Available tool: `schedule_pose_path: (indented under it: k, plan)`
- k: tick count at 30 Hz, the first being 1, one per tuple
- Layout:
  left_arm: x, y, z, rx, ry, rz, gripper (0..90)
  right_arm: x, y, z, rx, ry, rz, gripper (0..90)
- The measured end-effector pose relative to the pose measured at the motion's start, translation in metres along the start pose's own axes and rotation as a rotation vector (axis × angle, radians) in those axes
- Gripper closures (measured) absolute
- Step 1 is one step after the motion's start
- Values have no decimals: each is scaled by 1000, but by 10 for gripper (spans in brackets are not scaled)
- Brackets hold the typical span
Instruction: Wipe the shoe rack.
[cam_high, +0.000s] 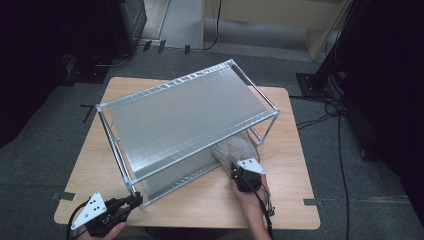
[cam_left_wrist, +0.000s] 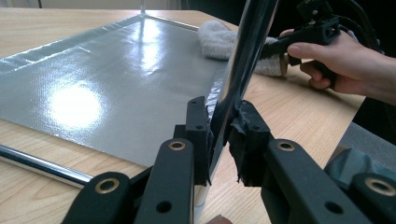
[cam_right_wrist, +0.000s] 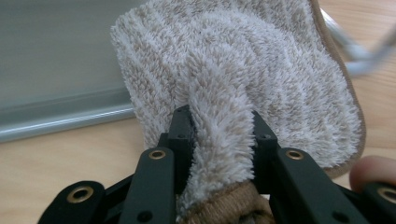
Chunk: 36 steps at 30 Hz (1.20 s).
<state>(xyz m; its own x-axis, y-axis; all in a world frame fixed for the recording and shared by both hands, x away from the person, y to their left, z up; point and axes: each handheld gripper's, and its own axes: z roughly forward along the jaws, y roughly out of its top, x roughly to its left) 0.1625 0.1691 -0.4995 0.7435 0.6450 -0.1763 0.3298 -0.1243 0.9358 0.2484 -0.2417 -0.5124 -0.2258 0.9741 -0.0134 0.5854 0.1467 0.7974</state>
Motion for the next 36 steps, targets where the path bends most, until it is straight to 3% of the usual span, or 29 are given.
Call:
schedule_pose_path:
  k: [4,11,13,15,16,18,20,24,31,36]
  plan:
    - [0,0,0,-1,2,-1,786,39,-3,-6,1,96,-73,698]
    - [0,0,0,0,0,-1,786,112,-11,-21,-1,316,-244,696]
    - [0,0,0,0,0,-1,786,127,-13,-25,1,365,-288,695]
    - [0,0,0,0,-1,-1,786,133,-13,-26,-5,371,-339,695]
    - [0,0,0,1,-1,-2,785,132,-12,-25,-5,366,-338,694]
    - [0,0,0,5,-2,-1,785,123,-10,-21,3,362,-299,692]
    - [0,1,0,5,-4,-1,786,109,-9,-16,2,324,-279,691]
    - [1,1,1,8,-8,2,785,72,-3,-7,13,255,-197,691]
    - [1,1,1,6,-13,1,786,-3,8,8,37,68,-86,691]
    - [1,0,1,4,-11,3,785,-45,13,15,48,-43,10,691]
